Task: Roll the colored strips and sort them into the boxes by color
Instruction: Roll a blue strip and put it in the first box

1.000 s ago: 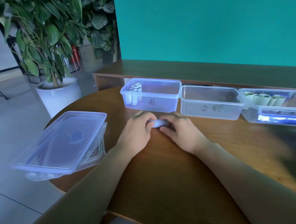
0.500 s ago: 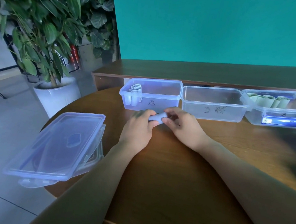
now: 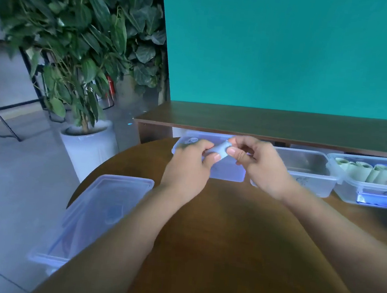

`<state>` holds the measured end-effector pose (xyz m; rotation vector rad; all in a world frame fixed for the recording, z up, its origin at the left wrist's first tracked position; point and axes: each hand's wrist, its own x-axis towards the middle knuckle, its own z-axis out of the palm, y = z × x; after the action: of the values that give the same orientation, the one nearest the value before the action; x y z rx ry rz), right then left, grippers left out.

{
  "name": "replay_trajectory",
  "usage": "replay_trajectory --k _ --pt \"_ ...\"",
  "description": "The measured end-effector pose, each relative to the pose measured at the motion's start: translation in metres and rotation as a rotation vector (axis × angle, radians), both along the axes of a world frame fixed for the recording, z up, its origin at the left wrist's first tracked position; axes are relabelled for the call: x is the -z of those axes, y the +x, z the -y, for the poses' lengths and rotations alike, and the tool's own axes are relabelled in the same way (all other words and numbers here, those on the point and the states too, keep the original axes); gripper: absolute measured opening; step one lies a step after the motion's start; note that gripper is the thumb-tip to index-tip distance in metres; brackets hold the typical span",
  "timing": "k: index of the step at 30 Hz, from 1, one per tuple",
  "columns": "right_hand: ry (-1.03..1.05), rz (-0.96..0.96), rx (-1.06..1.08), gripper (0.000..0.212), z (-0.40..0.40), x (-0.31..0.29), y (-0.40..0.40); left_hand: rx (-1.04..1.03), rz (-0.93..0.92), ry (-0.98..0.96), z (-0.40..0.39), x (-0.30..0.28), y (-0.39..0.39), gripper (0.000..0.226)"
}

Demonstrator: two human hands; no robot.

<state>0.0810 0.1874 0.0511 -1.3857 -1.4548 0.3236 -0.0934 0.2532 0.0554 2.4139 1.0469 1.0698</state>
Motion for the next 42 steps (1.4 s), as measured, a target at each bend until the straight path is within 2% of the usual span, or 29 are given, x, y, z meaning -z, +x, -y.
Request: replay_trajectory --k 5,11,14,18,23,28,42 --pt "-0.018 0.159 0.06 0.016 -0.044 -0.037 0.008 -0.028 -0.033 -0.074 -0.054 -0.034 -0.002 0.028" --pt "-0.261 0.407 0.18 0.029 -0.104 -0.032 0.034 -0.12 -0.07 -0.125 -0.116 -0.024 -0.002 0.024" --pt "-0.369 0.437 0.194 0.03 -0.128 -0.022 0.044 -0.141 -0.111 -0.136 -0.135 -0.01 0.001 0.022" --pt "-0.398 0.459 0.212 0.024 -0.153 -0.014 0.049 -0.144 -0.16 -0.164 -0.156 0.005 0.008 0.022" --pt "-0.454 0.514 0.195 0.022 -0.176 -0.011 0.049 -0.137 -0.136 -0.228 -0.172 0.018 0.019 0.022" --pt "-0.455 0.611 0.154 0.025 -0.19 -0.003 0.04 -0.141 -0.081 -0.181 -0.178 0.025 0.023 0.023" --pt "-0.438 0.543 0.172 0.017 -0.206 0.007 0.029 -0.138 -0.09 -0.145 -0.188 0.034 0.02 0.024"
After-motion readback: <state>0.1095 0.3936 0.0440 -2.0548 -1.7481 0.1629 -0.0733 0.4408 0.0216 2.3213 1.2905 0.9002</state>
